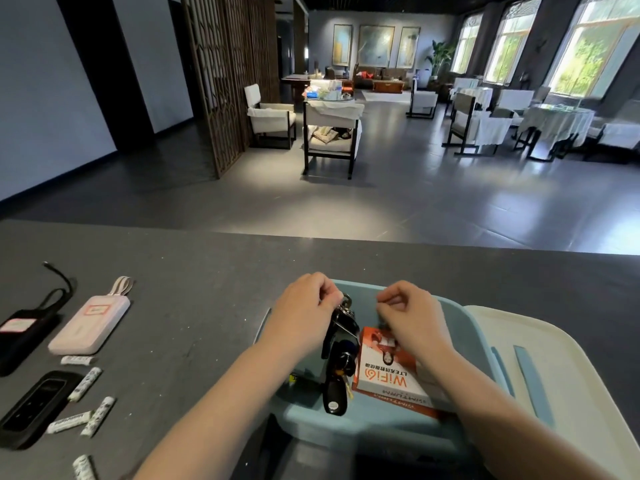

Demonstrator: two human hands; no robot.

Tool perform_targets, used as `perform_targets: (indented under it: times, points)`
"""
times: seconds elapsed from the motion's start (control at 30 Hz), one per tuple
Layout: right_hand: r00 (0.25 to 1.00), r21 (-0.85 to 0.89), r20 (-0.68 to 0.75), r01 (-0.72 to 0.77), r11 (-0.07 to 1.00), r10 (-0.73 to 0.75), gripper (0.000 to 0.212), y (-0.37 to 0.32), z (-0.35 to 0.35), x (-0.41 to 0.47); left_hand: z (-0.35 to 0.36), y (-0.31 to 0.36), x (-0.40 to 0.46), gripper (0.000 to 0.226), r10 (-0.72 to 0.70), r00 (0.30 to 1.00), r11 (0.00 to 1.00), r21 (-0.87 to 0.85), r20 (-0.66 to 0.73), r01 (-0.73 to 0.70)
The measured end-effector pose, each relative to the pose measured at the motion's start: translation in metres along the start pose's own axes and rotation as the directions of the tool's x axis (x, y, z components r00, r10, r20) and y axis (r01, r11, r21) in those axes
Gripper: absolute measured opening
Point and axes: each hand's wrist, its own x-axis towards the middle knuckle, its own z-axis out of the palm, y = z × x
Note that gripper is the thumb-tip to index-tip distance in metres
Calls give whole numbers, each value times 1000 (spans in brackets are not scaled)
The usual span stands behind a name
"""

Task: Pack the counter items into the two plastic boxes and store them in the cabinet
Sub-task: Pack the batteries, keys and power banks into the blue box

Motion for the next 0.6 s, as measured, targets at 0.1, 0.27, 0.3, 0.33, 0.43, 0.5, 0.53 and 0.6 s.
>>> perform_targets:
  times: [0.1,0.27,0.3,0.33,0.43,0.5,0.53,0.6]
  points:
    - [999,31,-52,15,999,-13,17,8,-5,-9,16,-6,14,15,-73,993,997,-6,97,74]
    - [994,23,-101,32,999,-30,20,18,-3,-15,36,-12,35,18,-158,978,987,6,137,158]
    - [995,24,-96,36,999,-33,19,19,-2,-15,39,-13,37,18,-173,975,985,-2,142,175]
    - [996,25,-86,38,999,-36,19,20,0,-16,41,-15,38,17,-189,971,982,2,145,190]
    - [996,11,-74,48,999,-47,20,20,2,-15,48,-20,37,13,-204,965,977,100,166,190]
    - [996,-1,-73,45,999,-45,21,20,1,-13,48,-23,36,11,-189,962,972,174,195,156]
    - [996,-9,-74,43,999,-44,20,21,0,-12,48,-23,36,9,-180,962,970,199,205,139]
    - [997,-29,-68,43,999,-45,19,22,0,-11,43,-22,37,4,-162,969,970,209,187,122]
